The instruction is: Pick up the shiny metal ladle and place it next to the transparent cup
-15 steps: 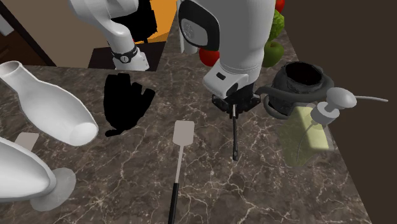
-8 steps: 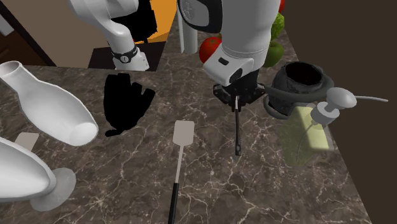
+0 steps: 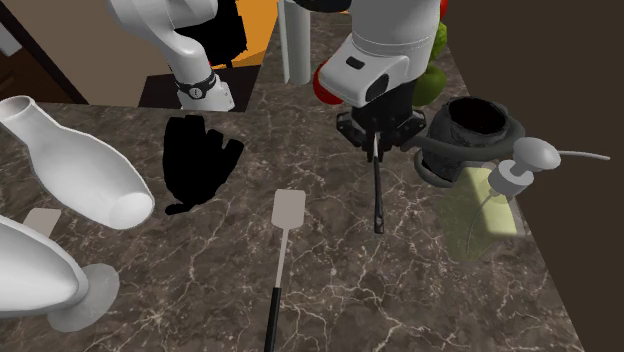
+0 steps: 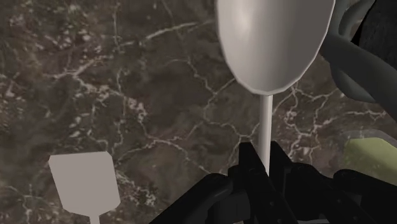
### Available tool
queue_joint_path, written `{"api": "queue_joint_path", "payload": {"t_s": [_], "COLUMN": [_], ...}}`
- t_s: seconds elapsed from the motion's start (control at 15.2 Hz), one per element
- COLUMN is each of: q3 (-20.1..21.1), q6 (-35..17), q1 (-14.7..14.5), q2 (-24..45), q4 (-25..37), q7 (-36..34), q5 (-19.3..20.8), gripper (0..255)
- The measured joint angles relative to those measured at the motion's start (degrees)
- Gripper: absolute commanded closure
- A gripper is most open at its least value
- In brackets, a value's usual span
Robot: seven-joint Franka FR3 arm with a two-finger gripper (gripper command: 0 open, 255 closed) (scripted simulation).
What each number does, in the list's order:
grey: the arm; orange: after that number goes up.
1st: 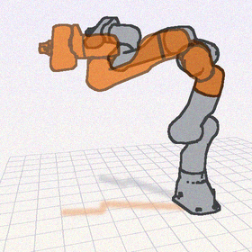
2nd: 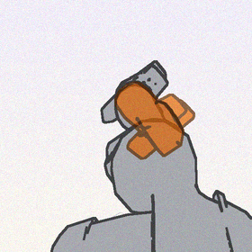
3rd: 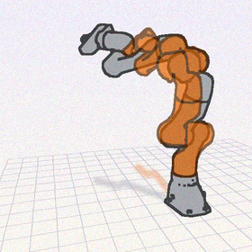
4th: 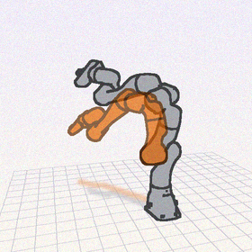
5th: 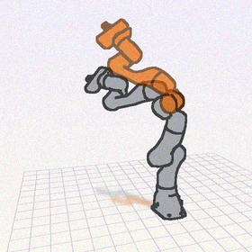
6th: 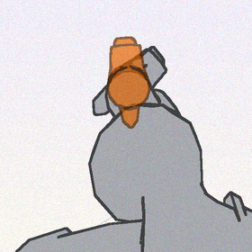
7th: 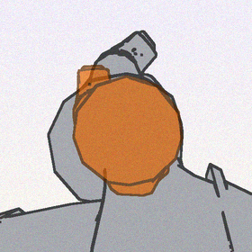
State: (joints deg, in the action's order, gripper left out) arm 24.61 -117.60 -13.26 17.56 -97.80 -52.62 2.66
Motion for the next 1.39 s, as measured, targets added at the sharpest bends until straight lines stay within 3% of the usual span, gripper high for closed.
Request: {"api": "queue_joint_path", "payload": {"t_s": [1.39], "q3": [0.6], "q6": [15.5], "q1": [-0.4], "q2": [-1.6], "q4": [14.1], "q7": [-0.4], "q5": [-0.7], "gripper": [255]}}
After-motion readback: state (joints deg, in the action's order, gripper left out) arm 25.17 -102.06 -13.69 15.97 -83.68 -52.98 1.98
